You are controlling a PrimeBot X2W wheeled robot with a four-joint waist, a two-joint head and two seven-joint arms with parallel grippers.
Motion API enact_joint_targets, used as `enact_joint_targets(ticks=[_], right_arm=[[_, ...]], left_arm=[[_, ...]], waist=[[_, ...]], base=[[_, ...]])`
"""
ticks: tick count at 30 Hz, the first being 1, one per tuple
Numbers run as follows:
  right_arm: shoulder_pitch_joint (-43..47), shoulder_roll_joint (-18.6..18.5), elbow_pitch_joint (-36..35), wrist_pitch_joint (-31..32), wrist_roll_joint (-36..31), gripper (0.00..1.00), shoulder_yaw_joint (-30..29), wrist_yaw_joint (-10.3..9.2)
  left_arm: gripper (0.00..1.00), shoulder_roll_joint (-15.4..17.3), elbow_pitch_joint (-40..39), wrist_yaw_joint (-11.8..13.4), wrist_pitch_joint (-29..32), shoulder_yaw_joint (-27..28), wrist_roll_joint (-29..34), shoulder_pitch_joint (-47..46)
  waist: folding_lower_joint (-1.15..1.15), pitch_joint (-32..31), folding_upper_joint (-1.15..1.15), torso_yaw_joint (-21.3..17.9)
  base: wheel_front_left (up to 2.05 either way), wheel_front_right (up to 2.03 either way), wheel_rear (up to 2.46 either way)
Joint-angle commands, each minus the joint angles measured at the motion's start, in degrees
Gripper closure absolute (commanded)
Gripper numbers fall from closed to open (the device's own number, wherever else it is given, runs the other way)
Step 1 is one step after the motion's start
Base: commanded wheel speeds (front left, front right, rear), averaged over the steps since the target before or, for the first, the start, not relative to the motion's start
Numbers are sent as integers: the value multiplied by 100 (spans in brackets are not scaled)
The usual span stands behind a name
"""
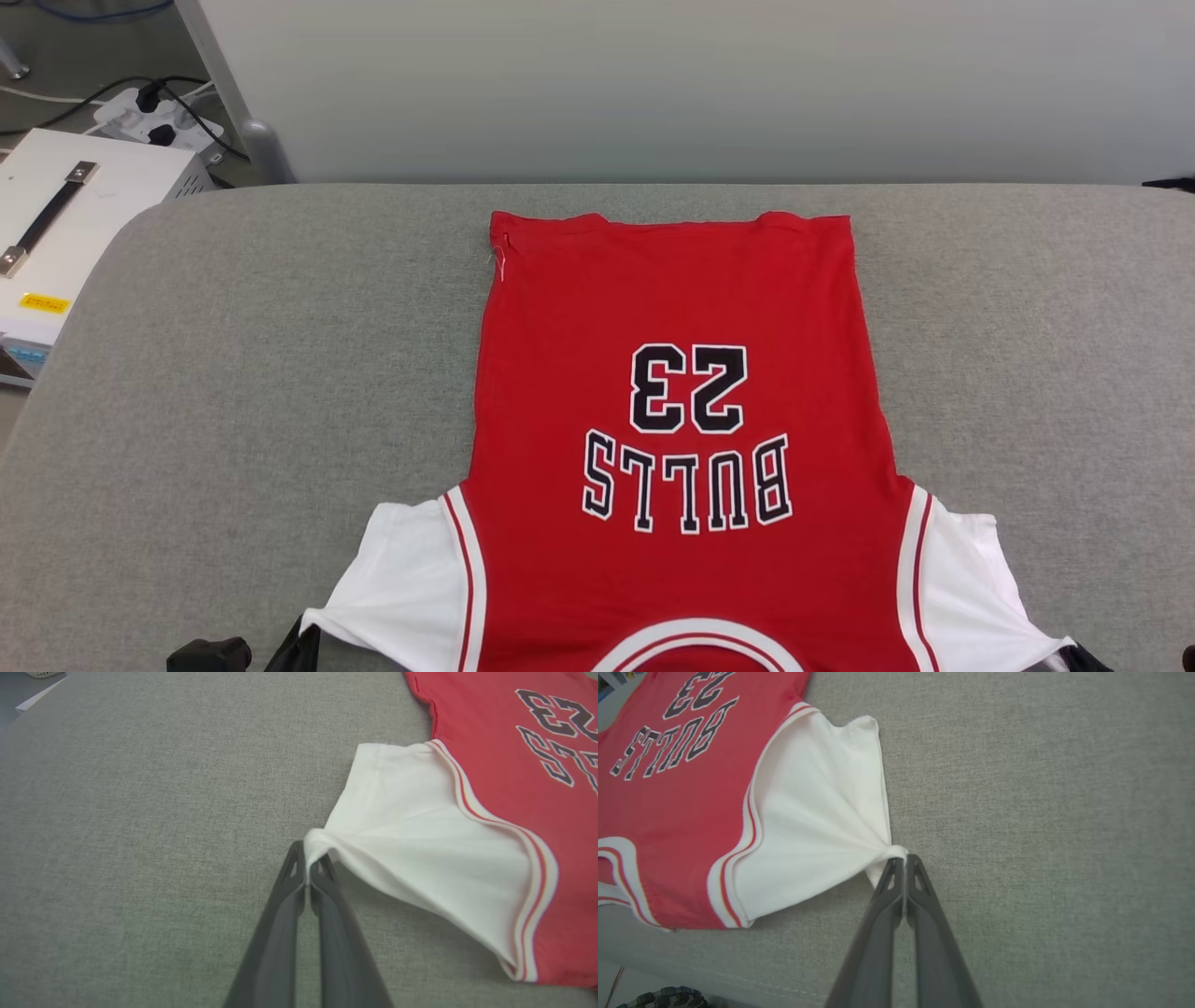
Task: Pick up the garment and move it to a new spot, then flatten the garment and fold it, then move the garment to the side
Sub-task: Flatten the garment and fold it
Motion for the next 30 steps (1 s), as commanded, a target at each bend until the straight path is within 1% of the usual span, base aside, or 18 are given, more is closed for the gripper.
enact_joint_targets(ticks=[1,2,3,7,13,17,20,25,28,30], right_arm=[[40,22,-57,60,-117,75,-126,-11],[25,52,-103,100,-216,33,-206,-11],[16,80,-141,144,-278,0,-266,-11],[-53,206,-372,252,-503,0,-612,-11],[-381,278,-1136,345,-695,0,-1325,-11],[-929,248,-1710,513,-910,0,-1836,-11],[-1559,177,-2009,766,-1070,0,-2104,-11],[-2985,-19,-2147,1571,-1177,0,-2211,-11],[-3825,-201,-1967,2252,-1216,0,-1982,-11],[-4411,-237,-1653,2870,-1136,0,-1802,-11]], left_arm=[[100,-31,-1,-20,-34,71,107,14],[100,-59,-14,-29,-34,88,141,-15],[100,-79,-29,-39,-34,102,171,-33],[100,-191,-116,-71,-34,153,291,-86],[100,-389,-402,-102,-34,290,429,-180],[100,-472,-671,-66,-34,357,603,-281],[100,-510,-856,-60,-34,363,751,-411],[100,-663,-1180,-86,-34,360,981,-704],[100,-783,-1326,-119,-34,340,1110,-857],[100,-885,-1406,-131,-34,338,1201,-946]], waist=[[1,11,0,0],[1,17,0,1],[1,22,0,4],[1,60,0,15],[1,263,0,117],[1,500,0,248],[1,755,0,390],[1,1287,0,697],[1,1603,0,871],[1,1818,0,974]], base=[[0,0,0],[0,0,0],[0,0,0],[0,0,0],[0,0,0],[0,0,0],[0,0,0],[0,0,0],[0,0,0],[0,0,0]])
